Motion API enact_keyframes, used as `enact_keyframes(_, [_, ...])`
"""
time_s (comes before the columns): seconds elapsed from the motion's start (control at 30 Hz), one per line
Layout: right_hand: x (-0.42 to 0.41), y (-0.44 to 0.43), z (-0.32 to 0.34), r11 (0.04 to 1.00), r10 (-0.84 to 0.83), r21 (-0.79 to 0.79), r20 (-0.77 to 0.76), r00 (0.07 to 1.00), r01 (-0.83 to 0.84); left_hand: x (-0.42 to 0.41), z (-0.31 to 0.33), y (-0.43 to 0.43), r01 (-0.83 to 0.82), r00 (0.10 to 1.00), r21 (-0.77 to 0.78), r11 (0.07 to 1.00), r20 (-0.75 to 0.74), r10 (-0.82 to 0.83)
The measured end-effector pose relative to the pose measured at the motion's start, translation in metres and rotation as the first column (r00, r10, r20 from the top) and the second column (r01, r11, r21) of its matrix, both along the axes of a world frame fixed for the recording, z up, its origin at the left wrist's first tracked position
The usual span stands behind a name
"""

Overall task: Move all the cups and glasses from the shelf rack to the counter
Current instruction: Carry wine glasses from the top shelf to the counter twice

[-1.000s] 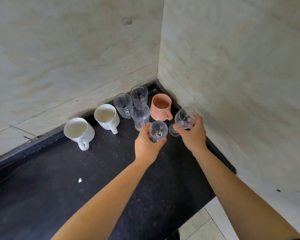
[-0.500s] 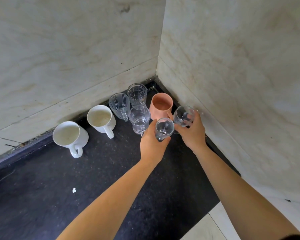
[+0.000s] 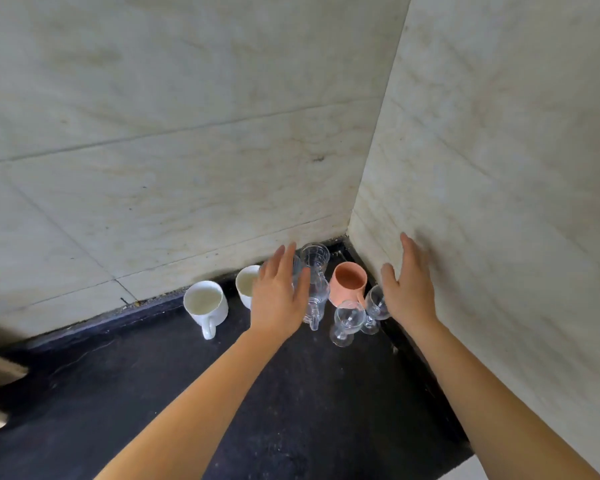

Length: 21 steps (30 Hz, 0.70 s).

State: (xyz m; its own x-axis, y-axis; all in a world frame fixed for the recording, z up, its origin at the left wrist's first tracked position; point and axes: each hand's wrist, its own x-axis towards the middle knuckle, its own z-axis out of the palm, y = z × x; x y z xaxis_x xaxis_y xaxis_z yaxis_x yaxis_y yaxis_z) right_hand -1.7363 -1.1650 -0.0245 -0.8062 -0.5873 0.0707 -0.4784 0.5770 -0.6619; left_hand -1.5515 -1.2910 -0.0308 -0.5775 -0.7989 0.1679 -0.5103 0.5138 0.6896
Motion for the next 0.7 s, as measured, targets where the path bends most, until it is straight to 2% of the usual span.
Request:
enact_keyframes(0.07, [0.01,-0.012,0.04,0.994,0.085,-0.055,-0.116,0.99,-0.091,0.026,0.042,-0.006,-0.101,0.995,-0.194,0.976,-0.024,0.098])
enact_keyframes(0.17, [0.039,-0.028,0.087,0.954,0.217,-0.149,-0.255,0.942,-0.26,0.082,0.097,0.002,-0.225,0.97,-0.422,0.878,-0.017,0.241])
enact_keyframes(0.3, [0.107,-0.043,0.116,0.807,0.427,-0.256,-0.37,0.825,-0.532,0.192,0.136,0.049,-0.377,0.864,-0.588,0.716,0.055,0.5])
enact_keyframes(0.37, [0.159,-0.047,0.119,0.705,0.546,-0.28,-0.372,0.75,-0.652,0.255,0.141,0.09,-0.466,0.758,-0.612,0.639,0.096,0.645])
enact_keyframes(0.47, [0.256,-0.039,0.118,0.528,0.71,-0.289,-0.367,0.601,-0.799,0.348,0.143,0.166,-0.606,0.549,-0.611,0.51,0.143,0.824])
enact_keyframes(0.6, [0.404,0.004,0.128,0.233,0.868,-0.26,-0.378,0.321,-0.937,0.462,0.157,0.279,-0.714,0.285,-0.62,0.324,0.166,0.944])
enact_keyframes(0.7, [0.511,0.053,0.145,-0.011,0.874,-0.205,-0.477,0.09,-0.979,0.538,0.168,0.37,-0.754,0.102,-0.636,0.164,0.133,0.986])
